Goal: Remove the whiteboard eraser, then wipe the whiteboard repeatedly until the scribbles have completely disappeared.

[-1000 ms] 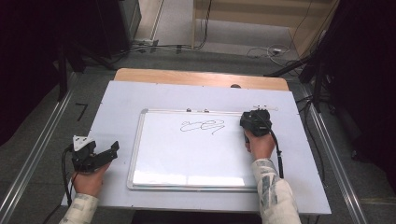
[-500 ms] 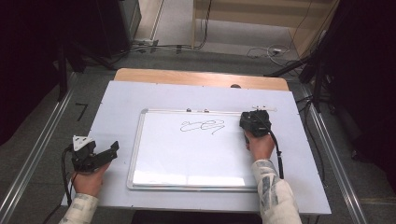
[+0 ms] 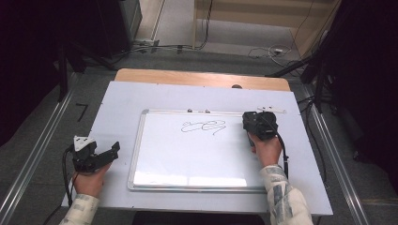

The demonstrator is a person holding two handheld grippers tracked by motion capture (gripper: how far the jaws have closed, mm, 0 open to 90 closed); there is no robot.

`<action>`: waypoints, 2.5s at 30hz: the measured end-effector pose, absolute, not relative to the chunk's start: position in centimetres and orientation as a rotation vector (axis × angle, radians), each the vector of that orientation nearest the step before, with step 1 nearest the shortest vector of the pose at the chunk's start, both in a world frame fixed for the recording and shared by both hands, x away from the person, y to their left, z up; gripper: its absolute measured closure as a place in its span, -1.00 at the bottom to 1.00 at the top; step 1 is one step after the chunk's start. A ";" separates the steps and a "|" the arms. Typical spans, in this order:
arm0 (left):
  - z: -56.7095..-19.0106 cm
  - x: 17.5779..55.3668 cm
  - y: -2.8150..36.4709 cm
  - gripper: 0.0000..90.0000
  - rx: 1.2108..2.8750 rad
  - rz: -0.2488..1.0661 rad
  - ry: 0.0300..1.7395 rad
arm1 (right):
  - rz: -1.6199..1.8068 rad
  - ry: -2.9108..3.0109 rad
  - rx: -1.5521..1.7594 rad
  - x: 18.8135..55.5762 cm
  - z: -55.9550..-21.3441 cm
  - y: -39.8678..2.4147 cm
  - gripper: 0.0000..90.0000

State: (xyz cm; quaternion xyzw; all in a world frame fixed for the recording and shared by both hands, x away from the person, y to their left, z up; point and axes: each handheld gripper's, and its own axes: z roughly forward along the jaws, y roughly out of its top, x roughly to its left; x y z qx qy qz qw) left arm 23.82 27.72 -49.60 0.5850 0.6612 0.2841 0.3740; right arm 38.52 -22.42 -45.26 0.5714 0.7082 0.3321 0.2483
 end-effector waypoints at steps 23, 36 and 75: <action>-49.7 24.3 27.5 -0.65 1.506 0.719 1.687 | 0.950 1.981 1.482 36.2 -44.8 -20.9 -0.13; -49.7 24.2 27.6 -0.65 1.505 0.723 1.691 | 0.961 1.993 1.479 36.0 -44.9 -20.7 -0.13; -49.6 24.2 27.6 -0.65 1.499 0.723 1.688 | 0.850 2.042 1.480 39.9 -47.9 -17.9 -0.13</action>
